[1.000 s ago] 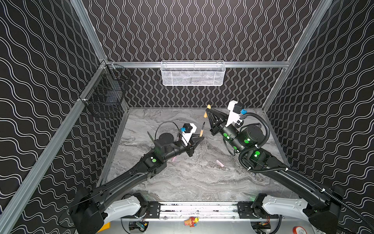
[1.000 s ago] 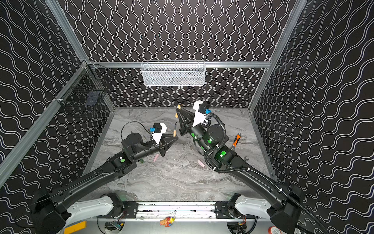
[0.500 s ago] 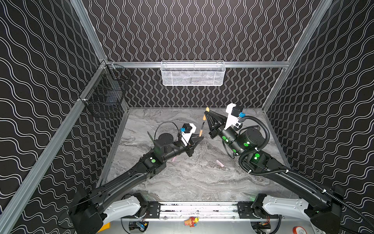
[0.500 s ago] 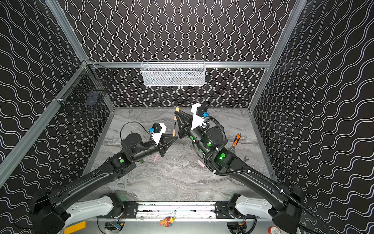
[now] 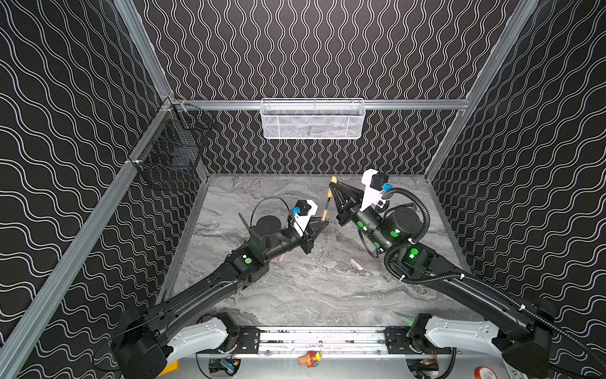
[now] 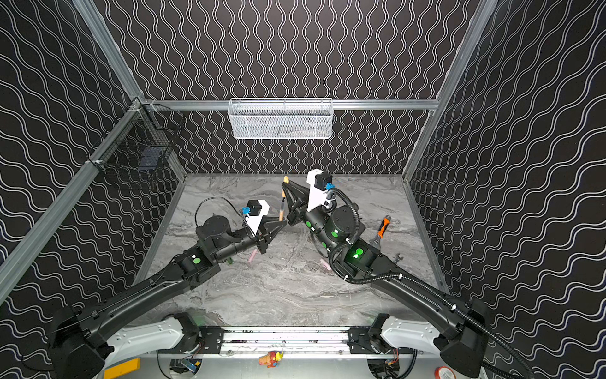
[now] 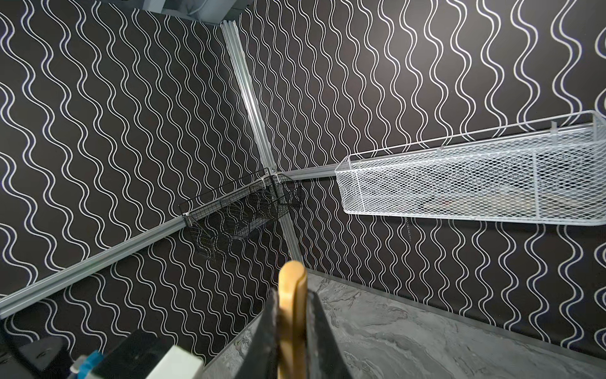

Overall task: Insert the pens into the pen caps
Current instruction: 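Swing the right gripper up, holding the cap above the pen tip, then lower the cap onto the grey pen tip held by the left gripper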

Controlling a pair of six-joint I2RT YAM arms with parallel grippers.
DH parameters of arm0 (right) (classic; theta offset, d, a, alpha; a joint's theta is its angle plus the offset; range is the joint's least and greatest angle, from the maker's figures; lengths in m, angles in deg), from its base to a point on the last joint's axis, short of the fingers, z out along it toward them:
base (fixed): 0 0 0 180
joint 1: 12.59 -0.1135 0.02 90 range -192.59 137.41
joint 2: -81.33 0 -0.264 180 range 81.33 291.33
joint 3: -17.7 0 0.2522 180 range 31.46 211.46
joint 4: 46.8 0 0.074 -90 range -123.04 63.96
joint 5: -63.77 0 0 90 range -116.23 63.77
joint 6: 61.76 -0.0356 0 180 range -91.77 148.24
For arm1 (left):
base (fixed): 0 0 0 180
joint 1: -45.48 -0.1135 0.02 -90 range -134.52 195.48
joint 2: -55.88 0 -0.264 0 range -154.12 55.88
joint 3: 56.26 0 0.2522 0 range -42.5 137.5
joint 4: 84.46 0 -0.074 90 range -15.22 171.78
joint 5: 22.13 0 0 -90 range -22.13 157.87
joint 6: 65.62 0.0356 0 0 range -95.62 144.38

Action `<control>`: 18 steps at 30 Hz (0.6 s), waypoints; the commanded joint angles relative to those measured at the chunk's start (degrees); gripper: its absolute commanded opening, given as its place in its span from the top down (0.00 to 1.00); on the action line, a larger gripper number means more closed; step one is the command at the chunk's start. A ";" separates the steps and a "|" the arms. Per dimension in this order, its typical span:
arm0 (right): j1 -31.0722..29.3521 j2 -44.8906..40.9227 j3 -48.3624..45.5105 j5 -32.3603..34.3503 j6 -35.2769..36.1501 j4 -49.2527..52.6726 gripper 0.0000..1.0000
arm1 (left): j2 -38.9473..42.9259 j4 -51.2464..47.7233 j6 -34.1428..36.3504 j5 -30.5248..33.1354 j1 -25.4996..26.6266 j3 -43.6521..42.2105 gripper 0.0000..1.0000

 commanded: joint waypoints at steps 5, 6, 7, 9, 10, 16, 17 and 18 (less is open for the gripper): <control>-0.24 0.12 -0.08 0.23 -0.02 -0.34 0.93 | 0.47 2.23 0.40 0.35 0.17 0.09 1.00; -0.22 0.01 -0.17 0.46 0.00 -0.26 0.93 | 0.57 2.27 0.41 0.49 0.23 0.08 1.00; -0.19 -0.15 -0.19 0.53 0.08 -0.10 0.93 | 0.59 2.35 0.40 0.48 0.15 0.11 1.00; -0.29 -0.47 -0.40 0.52 0.09 -0.12 0.93 | 0.60 2.28 0.40 0.56 0.22 0.11 1.00; -0.24 -0.67 -0.45 0.65 0.09 0.01 0.93 | 0.60 2.31 0.40 0.69 0.19 0.12 1.00; -0.25 -0.54 -1.01 0.81 0.02 0.05 0.93 | 0.65 2.58 0.22 1.05 0.18 -0.17 1.00; -0.23 -0.43 -1.03 0.52 -0.29 -0.06 0.93 | 0.65 2.62 0.22 1.13 0.17 -0.17 1.00; -0.34 -0.30 -1.16 0.23 -0.57 -0.16 0.93 | 0.65 2.70 0.11 1.19 0.17 -0.30 1.00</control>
